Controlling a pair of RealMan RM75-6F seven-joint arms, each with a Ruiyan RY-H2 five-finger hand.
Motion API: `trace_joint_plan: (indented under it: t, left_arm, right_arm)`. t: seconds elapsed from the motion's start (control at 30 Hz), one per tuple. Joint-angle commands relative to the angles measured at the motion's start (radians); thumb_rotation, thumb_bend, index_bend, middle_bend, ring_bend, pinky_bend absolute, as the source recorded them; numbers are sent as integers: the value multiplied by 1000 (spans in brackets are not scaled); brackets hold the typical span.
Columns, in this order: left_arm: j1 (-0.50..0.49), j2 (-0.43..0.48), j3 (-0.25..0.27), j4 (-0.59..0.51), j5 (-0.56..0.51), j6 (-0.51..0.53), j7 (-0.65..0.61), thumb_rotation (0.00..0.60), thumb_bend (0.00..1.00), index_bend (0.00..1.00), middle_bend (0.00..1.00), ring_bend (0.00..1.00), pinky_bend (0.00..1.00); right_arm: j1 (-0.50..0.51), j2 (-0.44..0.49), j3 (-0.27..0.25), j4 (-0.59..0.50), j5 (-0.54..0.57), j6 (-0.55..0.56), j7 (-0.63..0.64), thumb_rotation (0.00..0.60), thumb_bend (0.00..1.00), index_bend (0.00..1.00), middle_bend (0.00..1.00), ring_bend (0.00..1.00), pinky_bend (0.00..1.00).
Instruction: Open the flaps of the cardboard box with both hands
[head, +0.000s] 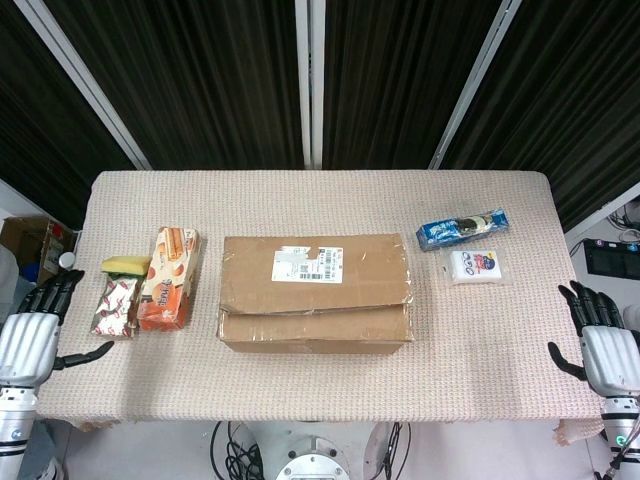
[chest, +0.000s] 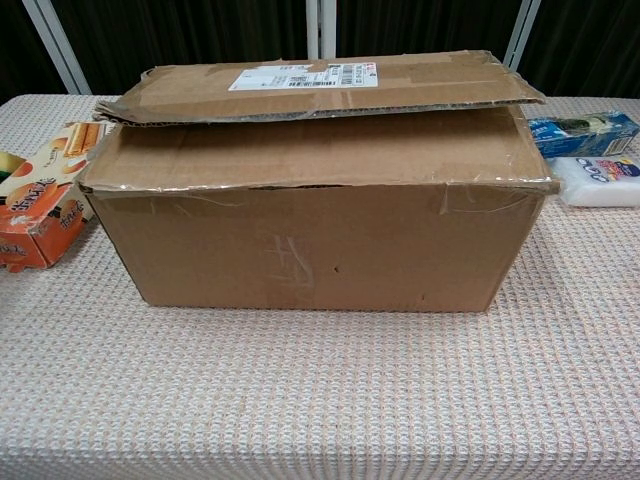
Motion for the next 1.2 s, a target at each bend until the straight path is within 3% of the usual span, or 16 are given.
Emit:
trace_joint_plan:
  t: [0.03,0.27,0.53,0.8,1.0,1.2]
  left_arm:
    - [-25,2,-5,-32,33,-15,1,423,13,70,104,90,185]
    - [-134,-6,-52,-138,78,-105,86,419,12,70,104,90,185]
    - [-306,-102,-107,-171,100,-269,158,419,13,71,104,90,185]
    - [-431,-238,-147,-118,50,-369,183,421,11,71,104,90,185]
    - [-509,-335,-184,-21,-3,-406,267,439,12,71,104,90,185]
    - [-561,-409,-196,45,-44,-424,269,446,12,71,104,90,185]
  right_arm:
    - [2,-2,0,-4,0,-2,-3,600,244,0,0,0,0]
    - [10,-15,0,2,10,-18,-10,600,244,0,0,0,0]
    - [5,-12,-4,-5,7,-10,-14,600,245,0,0,0,0]
    - [8,-16,-7,7,24,-31,-10,600,244,0,0,0,0]
    - [11,-20,-8,13,28,-38,-8,600,244,0,0,0,0]
    - [8,-14,-1,21,39,-32,-14,600,244,0,0,0,0]
